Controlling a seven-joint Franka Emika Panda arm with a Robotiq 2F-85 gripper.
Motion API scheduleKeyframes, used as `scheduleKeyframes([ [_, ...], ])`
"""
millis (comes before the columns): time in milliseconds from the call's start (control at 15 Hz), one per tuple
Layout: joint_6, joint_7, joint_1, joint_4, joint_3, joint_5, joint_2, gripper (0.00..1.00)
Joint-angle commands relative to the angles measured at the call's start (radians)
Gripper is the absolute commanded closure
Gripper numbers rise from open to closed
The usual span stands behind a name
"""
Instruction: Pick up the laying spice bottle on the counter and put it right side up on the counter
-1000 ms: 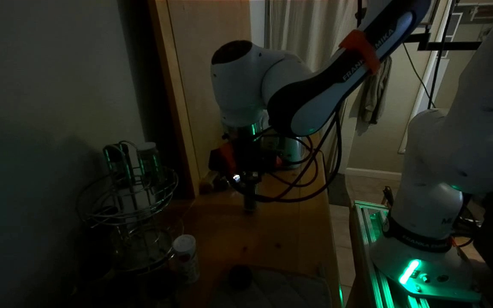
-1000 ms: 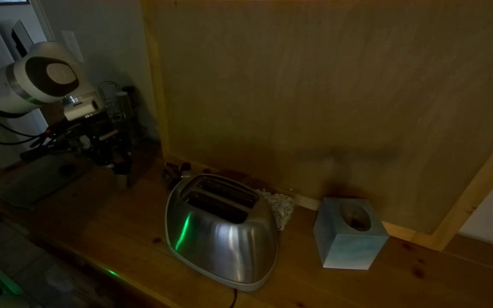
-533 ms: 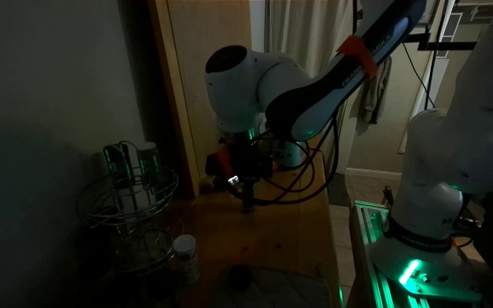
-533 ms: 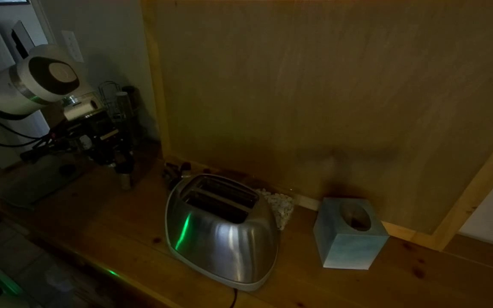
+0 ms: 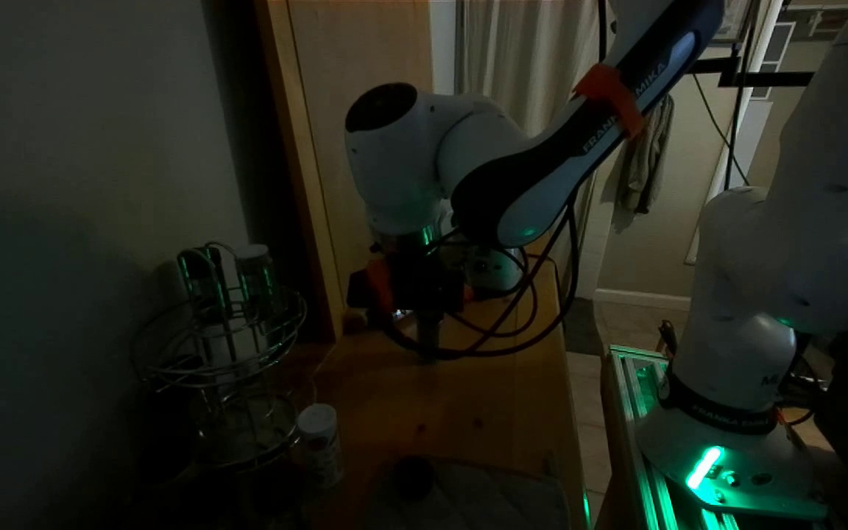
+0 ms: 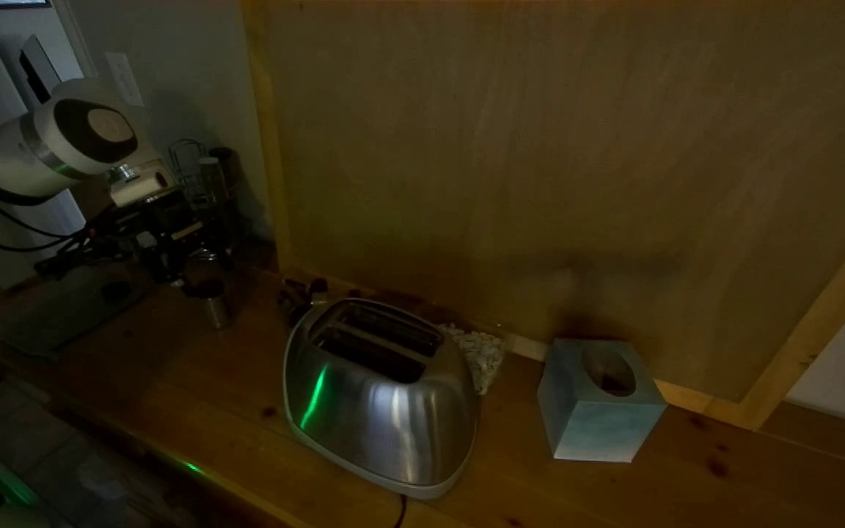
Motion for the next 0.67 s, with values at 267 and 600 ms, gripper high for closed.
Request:
scheduleKeyframes([
  [267, -0.009, -0.100, 0.029, -0.013, -0.051, 0.057, -0.102, 0.00],
  [600, -0.021, -0.263, 0.052, -0.008, -0.075, 0.190, -0.231, 0.00],
])
